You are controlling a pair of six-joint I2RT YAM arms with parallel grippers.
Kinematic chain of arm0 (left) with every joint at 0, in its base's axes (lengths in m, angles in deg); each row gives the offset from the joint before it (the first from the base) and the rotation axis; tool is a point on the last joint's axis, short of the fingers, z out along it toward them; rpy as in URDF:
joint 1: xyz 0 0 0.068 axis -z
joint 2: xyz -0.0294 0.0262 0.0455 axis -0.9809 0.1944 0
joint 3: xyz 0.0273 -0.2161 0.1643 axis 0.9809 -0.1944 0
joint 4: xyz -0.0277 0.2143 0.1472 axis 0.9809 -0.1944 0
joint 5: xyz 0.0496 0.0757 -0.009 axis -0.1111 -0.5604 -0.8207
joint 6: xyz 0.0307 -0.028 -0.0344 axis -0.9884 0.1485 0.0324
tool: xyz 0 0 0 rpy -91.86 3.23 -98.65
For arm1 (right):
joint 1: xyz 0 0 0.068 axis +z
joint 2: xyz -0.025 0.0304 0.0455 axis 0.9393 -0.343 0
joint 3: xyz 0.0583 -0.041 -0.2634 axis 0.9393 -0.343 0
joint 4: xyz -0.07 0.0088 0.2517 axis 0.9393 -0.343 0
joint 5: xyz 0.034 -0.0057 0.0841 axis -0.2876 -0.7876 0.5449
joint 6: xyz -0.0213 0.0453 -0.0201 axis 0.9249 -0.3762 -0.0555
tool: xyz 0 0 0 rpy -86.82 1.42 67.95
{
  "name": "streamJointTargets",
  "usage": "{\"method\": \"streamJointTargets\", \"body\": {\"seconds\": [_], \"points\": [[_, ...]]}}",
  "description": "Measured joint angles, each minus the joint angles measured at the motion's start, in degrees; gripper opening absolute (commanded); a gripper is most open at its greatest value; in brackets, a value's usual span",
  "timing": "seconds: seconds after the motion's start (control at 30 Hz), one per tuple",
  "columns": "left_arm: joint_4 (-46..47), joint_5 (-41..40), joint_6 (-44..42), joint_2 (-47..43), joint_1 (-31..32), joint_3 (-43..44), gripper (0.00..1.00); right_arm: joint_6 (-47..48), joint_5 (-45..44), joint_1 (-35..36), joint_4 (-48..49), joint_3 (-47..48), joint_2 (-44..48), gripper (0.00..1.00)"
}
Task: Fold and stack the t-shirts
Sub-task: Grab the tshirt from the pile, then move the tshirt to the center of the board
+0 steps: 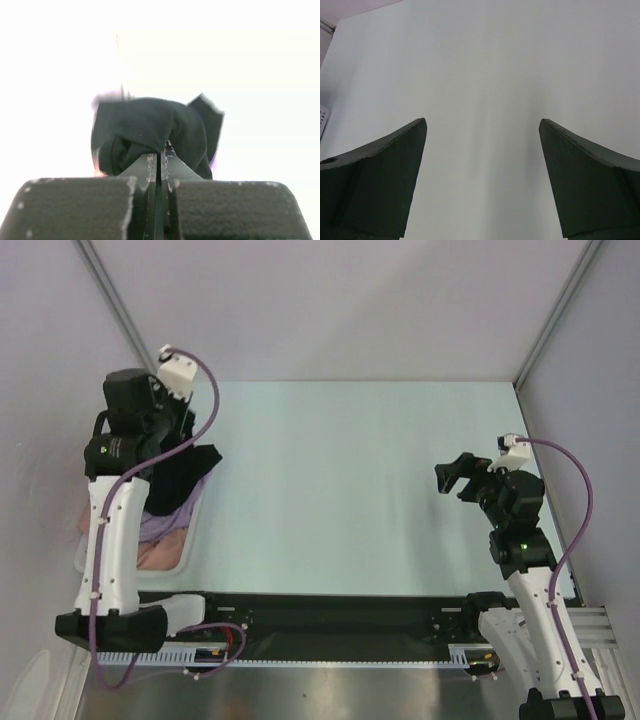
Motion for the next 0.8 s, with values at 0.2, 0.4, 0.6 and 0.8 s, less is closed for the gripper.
{"method": "streamJointTargets", "body": {"seconds": [0.2, 0.4, 0.6, 0.8], "points": [[-4.7, 3.5, -0.3, 3.4, 26.3, 26.5, 0.00, -1.1, 3.0, 0.0, 0.1, 4.0, -2.8, 1.00], [-6.4, 6.1, -0.5, 6.4, 40.4, 33.4, 0.00, -1.3, 4.7, 0.0, 0.1, 6.6, -3.1, 1.00], [-4.2, 8.7, -0.4, 12.0, 41.6, 28.6, 0.00, -0.8, 5.0, 0.0, -0.9, 9.3, -4.7, 1.00], [3.5, 11.2, -0.2, 17.2, 35.1, 12.0, 0.00, -0.6, 4.2, 0.0, -1.8, 9.5, -7.6, 1.00]]}}
